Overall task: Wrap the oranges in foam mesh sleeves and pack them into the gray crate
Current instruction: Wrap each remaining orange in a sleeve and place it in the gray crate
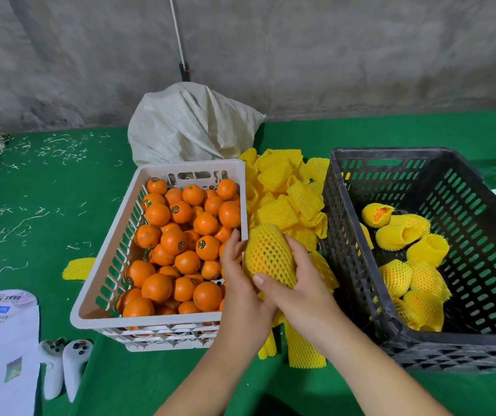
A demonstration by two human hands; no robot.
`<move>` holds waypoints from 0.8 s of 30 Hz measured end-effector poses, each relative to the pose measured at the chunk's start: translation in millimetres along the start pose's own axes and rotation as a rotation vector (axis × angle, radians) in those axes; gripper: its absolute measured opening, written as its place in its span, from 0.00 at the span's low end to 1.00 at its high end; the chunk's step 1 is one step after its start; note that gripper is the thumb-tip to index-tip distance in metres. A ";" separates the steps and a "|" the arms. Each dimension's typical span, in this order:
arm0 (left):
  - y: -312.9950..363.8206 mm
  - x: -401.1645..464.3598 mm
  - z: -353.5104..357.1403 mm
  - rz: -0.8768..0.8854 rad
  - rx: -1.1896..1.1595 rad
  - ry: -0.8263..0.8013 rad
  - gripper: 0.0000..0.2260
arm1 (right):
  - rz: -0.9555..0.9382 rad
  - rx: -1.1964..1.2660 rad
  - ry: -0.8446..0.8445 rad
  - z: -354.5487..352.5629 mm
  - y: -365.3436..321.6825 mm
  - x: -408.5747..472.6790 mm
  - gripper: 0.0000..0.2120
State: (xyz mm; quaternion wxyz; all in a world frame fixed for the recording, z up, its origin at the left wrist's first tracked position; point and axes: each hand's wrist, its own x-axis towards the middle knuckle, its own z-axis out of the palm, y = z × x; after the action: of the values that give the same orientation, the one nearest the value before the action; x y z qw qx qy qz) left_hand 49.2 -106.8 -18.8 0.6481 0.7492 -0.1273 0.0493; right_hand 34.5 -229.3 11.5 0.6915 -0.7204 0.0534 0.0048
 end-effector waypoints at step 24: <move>-101.9 83.2 -72.4 -0.790 1.304 -0.718 0.24 | -0.080 -1.505 0.187 -98.4 38.6 43.1 0.39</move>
State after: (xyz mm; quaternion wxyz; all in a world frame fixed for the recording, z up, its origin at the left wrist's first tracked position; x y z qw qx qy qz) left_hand 161.9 -33.1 -85.4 -0.0245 0.9331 -0.0002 -0.3589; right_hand 67.5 -331.9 -26.2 0.0059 -0.9966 0.0678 -0.0460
